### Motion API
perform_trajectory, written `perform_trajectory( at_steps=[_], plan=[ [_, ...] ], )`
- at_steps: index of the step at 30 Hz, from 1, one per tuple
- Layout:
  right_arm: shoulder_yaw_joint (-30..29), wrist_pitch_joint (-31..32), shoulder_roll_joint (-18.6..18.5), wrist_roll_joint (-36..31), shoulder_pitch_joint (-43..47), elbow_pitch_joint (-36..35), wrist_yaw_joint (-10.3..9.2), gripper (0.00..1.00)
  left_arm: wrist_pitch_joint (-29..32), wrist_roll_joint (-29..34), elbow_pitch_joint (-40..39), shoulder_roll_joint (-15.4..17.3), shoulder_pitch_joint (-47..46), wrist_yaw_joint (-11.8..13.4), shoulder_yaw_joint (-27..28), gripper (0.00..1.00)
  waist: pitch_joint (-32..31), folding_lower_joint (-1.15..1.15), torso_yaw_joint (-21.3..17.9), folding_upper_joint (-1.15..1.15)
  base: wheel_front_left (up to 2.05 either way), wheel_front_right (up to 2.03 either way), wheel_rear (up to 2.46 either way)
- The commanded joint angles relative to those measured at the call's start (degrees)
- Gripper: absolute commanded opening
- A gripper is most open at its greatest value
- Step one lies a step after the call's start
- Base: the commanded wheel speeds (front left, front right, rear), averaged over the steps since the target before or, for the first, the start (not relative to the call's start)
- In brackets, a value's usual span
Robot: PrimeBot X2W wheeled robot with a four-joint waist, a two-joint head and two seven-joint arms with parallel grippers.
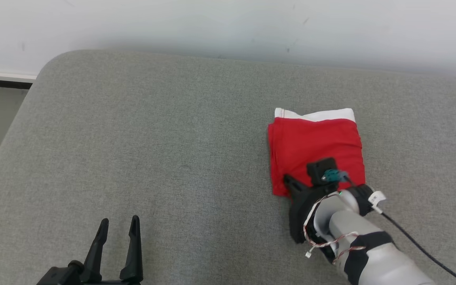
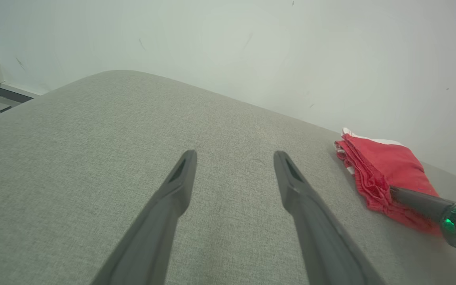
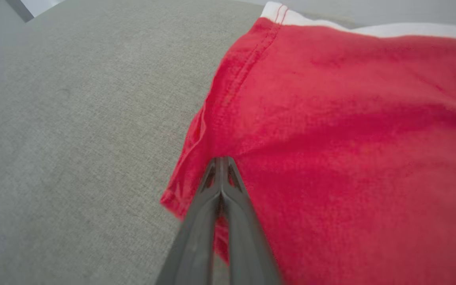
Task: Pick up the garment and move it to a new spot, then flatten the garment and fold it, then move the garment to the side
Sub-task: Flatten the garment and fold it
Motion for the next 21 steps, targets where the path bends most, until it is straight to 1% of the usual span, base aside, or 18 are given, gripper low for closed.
perform_trajectory(
  at_steps=[1,4,8,14,15,18,19,20,21],
  plan=[
    [0.8,0.7,0.4,0.2,1.3,-0.9,-0.14,0.0,0.0,0.4,0.0,0.0,-0.4,-0.1,0.0,1.0,-0.1,0.0,0.0,0.0,0.0,0.0,0.0],
    [3.1,2.1,0.7,0.8,3.0,-3.7,-0.14,0.0,0.0,0.4,0.0,0.0,-0.3,0.0,-0.1,1.0,-0.4,0.0,0.0,0.0,0.0,0.0,0.0],
    [4.6,2.5,0.6,3.5,4.6,-9.7,-0.14,0.0,0.0,0.6,-0.3,0.0,0.3,0.3,0.3,1.0,-0.9,0.0,-0.7,0.0,0.0,0.0,0.0],
    [1.9,-2.0,0.2,7.2,6.3,-16.5,-0.14,0.0,0.0,1.1,-0.5,0.0,1.2,0.6,1.5,1.0,-2.4,0.0,-3.1,0.0,0.0,0.0,0.0],
    [1.9,-2.0,0.2,7.2,6.3,-16.5,-0.14,0.0,0.0,1.1,-0.5,0.0,1.2,0.6,1.5,1.0,-2.4,0.0,-3.1,0.0,0.0,0.0,0.0],
    [-0.4,-4.4,-2.0,8.0,7.7,-19.8,-0.14,0.0,0.0,1.3,-0.7,0.0,1.7,0.4,2.2,1.0,-3.5,0.0,-4.6,0.0,0.0,0.0,0.0],
    [-1.4,-4.9,-2.9,7.9,8.6,-20.8,-0.14,0.05,0.0,1.5,-0.7,0.0,1.8,0.4,2.5,1.0,-3.9,0.0,-5.1,0.0,0.0,0.0,0.0],
    [-2.5,-5.4,-3.7,7.8,9.5,-21.8,-0.14,0.07,0.0,1.7,-0.7,0.0,1.9,0.4,2.8,1.0,-4.3,0.0,-5.8,0.0,0.0,0.0,0.0],
    [-3.8,-5.8,-4.5,7.4,10.2,-22.7,-0.14,0.23,0.0,1.9,-0.8,0.0,2.0,0.3,3.0,1.0,-4.7,0.0,-6.3,0.0,0.0,0.0,0.0]
  ],
)
